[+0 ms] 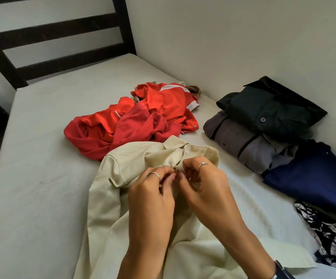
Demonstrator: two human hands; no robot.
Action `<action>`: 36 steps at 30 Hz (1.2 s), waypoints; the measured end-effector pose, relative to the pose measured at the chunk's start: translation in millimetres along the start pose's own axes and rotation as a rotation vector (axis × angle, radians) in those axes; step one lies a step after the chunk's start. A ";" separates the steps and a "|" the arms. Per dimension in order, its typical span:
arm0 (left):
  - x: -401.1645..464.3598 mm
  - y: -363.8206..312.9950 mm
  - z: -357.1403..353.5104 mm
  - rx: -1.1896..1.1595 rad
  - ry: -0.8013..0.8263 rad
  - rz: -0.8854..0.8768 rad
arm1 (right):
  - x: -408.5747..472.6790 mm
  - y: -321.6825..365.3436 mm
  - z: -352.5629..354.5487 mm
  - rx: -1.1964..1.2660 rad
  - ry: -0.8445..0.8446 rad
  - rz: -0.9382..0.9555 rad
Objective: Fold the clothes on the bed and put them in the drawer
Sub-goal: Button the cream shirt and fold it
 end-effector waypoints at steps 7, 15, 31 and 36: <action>-4.8 17.6 -11.7 -0.320 0.041 0.338 | -1.5 -10.7 -2.0 0.281 -0.009 -0.194; -7.7 33.7 -25.7 -0.583 0.016 0.523 | -2.3 -19.1 -5.9 0.605 0.037 -0.380; -1.0 22.8 -45.8 -0.472 0.115 0.426 | 0.2 -43.2 -20.8 0.754 0.032 -0.525; 2.2 15.4 -48.2 -0.537 0.133 0.553 | 7.8 -39.4 -17.2 0.618 0.019 -0.455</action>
Point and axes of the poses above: each hand's wrist, its own x-axis towards the middle knuckle, its own z-axis out of the back of the hand, y = z × x, the point moved 6 cm from there along x, towards the middle knuckle
